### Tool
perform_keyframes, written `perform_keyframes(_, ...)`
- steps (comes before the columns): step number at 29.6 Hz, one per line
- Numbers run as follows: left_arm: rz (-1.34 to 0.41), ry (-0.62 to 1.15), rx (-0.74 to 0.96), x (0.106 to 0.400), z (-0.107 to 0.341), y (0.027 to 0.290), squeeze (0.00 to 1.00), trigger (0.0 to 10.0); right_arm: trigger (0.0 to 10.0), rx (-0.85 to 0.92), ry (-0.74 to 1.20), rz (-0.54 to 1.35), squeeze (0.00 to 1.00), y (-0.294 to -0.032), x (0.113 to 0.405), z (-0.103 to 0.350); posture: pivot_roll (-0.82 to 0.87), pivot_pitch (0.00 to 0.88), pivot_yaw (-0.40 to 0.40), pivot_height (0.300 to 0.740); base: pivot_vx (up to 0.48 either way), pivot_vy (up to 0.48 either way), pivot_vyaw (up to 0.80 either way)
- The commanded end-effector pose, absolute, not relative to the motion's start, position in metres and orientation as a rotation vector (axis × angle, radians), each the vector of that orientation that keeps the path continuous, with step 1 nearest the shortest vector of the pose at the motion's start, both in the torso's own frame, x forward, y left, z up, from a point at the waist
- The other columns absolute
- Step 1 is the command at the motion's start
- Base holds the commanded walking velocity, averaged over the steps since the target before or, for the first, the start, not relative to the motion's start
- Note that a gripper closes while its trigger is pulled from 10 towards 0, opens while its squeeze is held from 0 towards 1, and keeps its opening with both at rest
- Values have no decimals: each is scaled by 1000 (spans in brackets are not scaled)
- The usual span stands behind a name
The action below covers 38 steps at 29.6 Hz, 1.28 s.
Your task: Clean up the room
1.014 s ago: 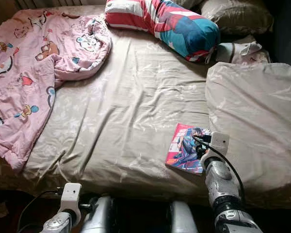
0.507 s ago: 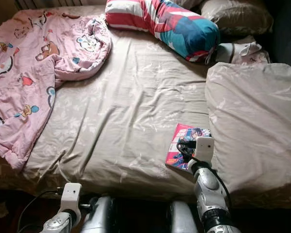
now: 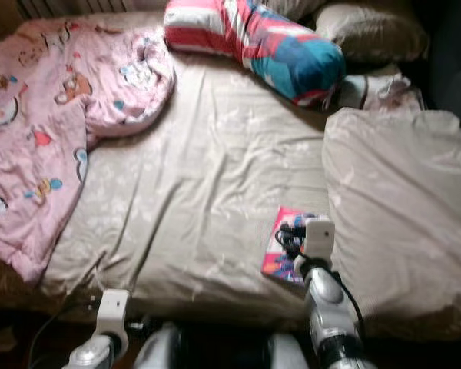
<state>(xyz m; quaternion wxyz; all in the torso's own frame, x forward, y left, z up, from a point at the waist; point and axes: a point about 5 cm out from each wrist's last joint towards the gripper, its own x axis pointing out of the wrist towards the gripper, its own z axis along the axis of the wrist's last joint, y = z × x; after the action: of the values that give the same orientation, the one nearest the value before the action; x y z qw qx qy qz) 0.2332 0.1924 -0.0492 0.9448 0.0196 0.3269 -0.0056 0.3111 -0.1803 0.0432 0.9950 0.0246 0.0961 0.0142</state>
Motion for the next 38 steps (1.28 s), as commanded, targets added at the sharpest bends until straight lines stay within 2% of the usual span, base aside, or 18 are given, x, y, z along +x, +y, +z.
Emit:
perform_keyframes(1,-2,716,46,222,-57,196,0,10000,10000,46,196,30,0,-179,308,40,-54,201,76,724,0,0,0)
perform_keyframes(16,16,738,38,219,-59,199,0,10000,10000,25,192,26,0,-177,308,40,-51,199,78,729,0,0,0)
perform_keyframes(22,14,747,42,217,-60,199,0,10000,10000,-4,160,66,0,-172,308,43,-52,195,78,729,0,336,390)
perform_keyframes(38,12,755,43,215,-61,198,0,10000,10000,16,159,32,0,-176,309,43,-53,178,77,729,0,440,0)
